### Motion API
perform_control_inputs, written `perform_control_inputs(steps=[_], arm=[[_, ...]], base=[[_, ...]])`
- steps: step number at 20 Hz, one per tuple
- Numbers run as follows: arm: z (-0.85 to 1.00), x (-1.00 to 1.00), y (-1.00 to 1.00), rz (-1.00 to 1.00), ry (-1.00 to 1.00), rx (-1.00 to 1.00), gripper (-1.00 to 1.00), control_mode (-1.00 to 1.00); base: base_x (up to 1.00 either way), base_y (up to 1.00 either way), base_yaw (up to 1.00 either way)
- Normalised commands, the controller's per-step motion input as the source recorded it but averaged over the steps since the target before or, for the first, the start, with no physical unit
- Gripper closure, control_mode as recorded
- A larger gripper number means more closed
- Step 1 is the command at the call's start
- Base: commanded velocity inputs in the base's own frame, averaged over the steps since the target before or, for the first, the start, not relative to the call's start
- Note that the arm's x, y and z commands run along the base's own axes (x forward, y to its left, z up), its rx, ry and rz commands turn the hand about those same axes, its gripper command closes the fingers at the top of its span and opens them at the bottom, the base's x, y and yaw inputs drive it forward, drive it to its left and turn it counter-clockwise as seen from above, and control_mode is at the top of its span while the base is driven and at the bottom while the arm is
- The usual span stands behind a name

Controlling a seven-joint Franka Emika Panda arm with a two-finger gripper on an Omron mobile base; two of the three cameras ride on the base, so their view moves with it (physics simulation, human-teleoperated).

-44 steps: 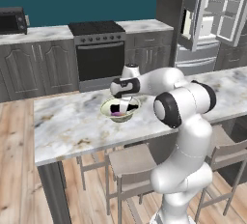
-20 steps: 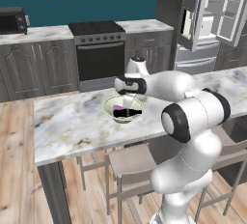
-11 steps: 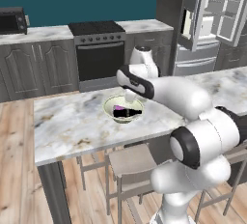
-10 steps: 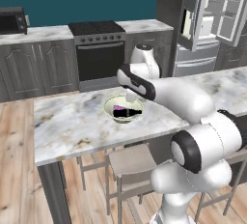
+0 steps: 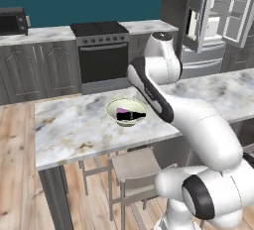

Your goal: Open the fridge, grab two sodas, and place both sodas inside the bowl with ice on the dining counter.

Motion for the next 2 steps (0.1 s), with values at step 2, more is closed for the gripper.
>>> perform_control_inputs(steps=[2], arm=[[0.41, -0.7, 0.0, -0.08, -0.02, 0.0, -1.0, -1.0]], base=[[0.0, 0.0, 0.0]])
